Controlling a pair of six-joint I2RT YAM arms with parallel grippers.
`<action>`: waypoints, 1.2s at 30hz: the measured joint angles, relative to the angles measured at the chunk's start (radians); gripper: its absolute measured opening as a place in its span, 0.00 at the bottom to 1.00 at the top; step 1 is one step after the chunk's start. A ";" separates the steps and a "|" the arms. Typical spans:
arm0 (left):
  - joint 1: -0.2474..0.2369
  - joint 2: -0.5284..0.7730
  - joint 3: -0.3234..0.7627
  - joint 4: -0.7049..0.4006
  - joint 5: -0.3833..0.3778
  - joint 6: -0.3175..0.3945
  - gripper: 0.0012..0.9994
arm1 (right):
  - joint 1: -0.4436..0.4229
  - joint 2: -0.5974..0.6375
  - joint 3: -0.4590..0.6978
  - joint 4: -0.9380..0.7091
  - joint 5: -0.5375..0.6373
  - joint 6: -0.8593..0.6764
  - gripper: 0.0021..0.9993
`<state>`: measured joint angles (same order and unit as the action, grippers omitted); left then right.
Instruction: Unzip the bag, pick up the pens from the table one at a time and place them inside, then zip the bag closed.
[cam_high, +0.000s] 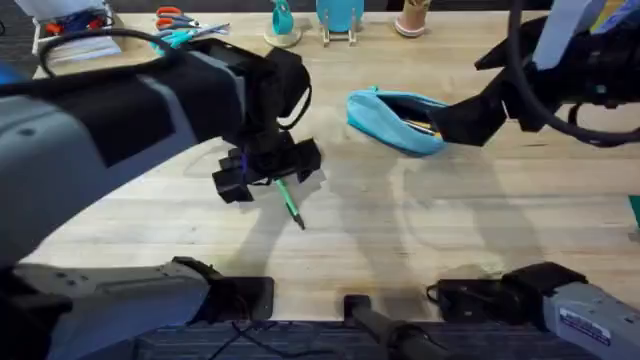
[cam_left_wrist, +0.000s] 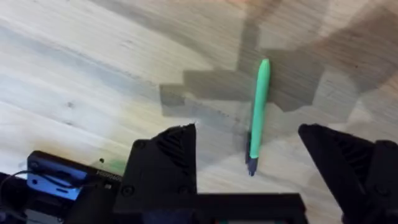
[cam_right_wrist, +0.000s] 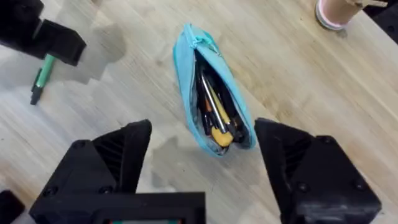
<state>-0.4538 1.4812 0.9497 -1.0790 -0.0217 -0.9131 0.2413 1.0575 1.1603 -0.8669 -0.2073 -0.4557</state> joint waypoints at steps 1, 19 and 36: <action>-0.005 0.008 0.000 0.007 0.000 0.000 0.99 | 0.000 0.000 0.000 0.000 0.000 0.000 1.00; -0.084 0.017 -0.095 0.150 0.029 -0.034 0.99 | 0.000 0.000 0.000 0.000 0.000 0.000 1.00; -0.082 0.003 -0.110 0.175 0.053 -0.049 0.28 | 0.000 0.000 0.000 -0.001 0.000 0.000 1.00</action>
<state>-0.5362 1.4837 0.8394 -0.9035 0.0309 -0.9617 0.2413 1.0576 1.1603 -0.8677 -0.2073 -0.4557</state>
